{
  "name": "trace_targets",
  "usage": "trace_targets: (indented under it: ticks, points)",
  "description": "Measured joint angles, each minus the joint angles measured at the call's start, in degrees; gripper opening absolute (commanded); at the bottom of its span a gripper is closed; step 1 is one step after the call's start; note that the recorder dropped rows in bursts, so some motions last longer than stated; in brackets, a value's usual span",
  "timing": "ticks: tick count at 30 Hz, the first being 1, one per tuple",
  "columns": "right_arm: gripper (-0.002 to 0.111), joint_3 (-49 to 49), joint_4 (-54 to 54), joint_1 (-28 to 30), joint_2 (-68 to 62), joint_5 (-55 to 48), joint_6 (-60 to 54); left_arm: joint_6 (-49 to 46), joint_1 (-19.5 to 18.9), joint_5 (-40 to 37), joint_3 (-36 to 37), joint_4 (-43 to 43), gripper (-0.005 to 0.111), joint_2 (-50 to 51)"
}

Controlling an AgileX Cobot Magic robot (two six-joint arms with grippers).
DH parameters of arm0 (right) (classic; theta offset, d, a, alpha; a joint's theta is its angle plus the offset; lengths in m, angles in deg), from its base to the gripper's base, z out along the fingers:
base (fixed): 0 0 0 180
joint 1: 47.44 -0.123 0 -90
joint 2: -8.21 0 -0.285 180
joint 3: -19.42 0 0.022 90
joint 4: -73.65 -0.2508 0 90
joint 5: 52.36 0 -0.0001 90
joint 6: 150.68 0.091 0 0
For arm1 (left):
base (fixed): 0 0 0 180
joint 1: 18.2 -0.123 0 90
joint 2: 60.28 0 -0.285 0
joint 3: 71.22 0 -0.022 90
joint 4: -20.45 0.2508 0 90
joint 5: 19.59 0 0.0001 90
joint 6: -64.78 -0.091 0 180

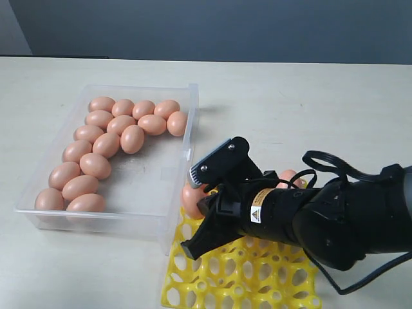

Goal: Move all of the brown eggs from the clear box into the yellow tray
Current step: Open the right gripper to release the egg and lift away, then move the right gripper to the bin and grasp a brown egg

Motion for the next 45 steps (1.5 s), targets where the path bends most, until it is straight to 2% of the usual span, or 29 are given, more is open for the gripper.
trace_targets:
  ticks: [9,13,21,30,31,35,38,43,45]
  points:
    - [-0.001,0.0,0.0,0.0,2.7,9.4,-1.2,0.0,0.0,0.0,0.0,0.0,0.000,0.0]
    - [-0.001,-0.1,-3.2,0.0,1.1,9.2,-5.4,0.0,0.0,0.0,0.0,0.0,0.000,0.0]
    - [-0.001,-0.4,-5.3,0.0,-2.3,8.2,-6.6,0.0,0.0,0.0,0.0,0.0,0.000,0.0]
    - [-0.001,-2.2,-5.5,0.0,5.5,14.0,-7.5,0.0,0.0,0.0,0.0,0.0,0.000,0.0]
    - [-0.001,-4.1,-5.7,0.0,6.3,12.7,-7.7,0.0,0.0,0.0,0.0,0.0,0.000,0.0]
    - [0.001,-16.0,-6.0,0.0,5.8,-4.7,-7.7,0.0,0.0,0.0,0.0,0.0,0.000,0.0]
    - [0.017,-25.2,-5.1,0.0,3.2,-17.2,-7.7,0.0,0.0,0.0,0.0,0.0,0.000,0.0]
    - [0.062,-41.8,-0.6,0.0,-4.6,-31.6,-7.7,0.0,0.0,0.0,0.0,0.0,0.000,0.0]
    - [0.065,-47.9,-0.1,0.0,-8.5,-37.0,-7.7,0.0,0.0,0.0,0.0,0.0,0.000,0.0]
